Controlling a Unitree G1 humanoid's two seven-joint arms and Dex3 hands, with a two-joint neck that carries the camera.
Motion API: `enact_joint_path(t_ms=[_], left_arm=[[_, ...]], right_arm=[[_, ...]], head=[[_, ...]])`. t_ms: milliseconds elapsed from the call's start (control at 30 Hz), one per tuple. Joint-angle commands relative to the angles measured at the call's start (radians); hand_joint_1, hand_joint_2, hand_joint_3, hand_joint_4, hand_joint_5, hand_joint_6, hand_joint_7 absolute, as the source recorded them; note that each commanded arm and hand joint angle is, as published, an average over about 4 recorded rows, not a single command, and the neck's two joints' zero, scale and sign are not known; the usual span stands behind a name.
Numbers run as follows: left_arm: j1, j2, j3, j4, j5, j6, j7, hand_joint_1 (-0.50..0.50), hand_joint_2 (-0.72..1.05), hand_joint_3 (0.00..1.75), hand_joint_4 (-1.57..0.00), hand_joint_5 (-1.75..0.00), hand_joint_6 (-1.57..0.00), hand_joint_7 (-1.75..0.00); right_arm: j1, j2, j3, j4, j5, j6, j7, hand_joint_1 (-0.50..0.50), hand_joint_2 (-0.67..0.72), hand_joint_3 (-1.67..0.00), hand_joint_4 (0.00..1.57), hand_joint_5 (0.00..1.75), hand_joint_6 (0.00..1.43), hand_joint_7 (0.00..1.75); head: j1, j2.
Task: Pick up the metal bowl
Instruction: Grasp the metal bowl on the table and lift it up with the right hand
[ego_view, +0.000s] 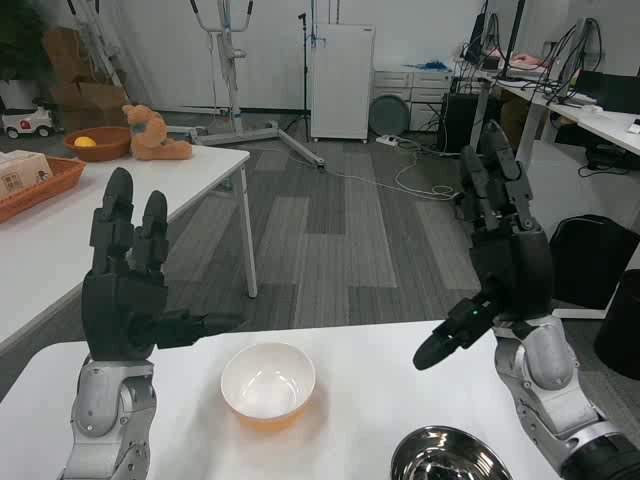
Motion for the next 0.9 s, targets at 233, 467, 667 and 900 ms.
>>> enact_joint_path(t_ms=[233,467,667,900], left_arm=[[0.034,0.075,0.192,-0.239,0.095,0.049,-0.003,-0.50,-0.72,0.09,0.00,0.00,0.00,0.00],[0.032,0.073,0.192,-0.233,0.095,0.049,-0.003,-0.50,-0.72,0.09,0.00,0.00,0.00,0.00],[0.025,0.073,0.192,-0.223,0.095,0.049,-0.003,-0.50,-0.72,0.02,0.00,0.00,0.00,0.00],[0.025,0.073,0.192,-0.218,0.093,0.049,-0.003,-0.50,-0.72,0.07,0.00,0.00,0.00,0.00]], right_arm=[[0.003,0.127,-0.266,-0.366,-0.358,0.270,0.056,-0.42,0.66,0.00,0.00,0.00,0.00,0.00],[0.000,0.127,-0.267,-0.365,-0.358,0.270,0.057,-0.42,0.72,0.00,0.00,0.00,0.00,0.00],[-0.004,0.129,-0.267,-0.360,-0.358,0.272,0.063,-0.42,0.71,0.00,0.00,0.00,0.00,0.00],[-0.003,0.129,-0.266,-0.357,-0.357,0.290,0.087,-0.41,0.68,0.00,0.00,0.00,0.00,0.00]], head=[[0.011,-0.029],[0.008,-0.029],[0.008,-0.038],[-0.013,-0.109]])
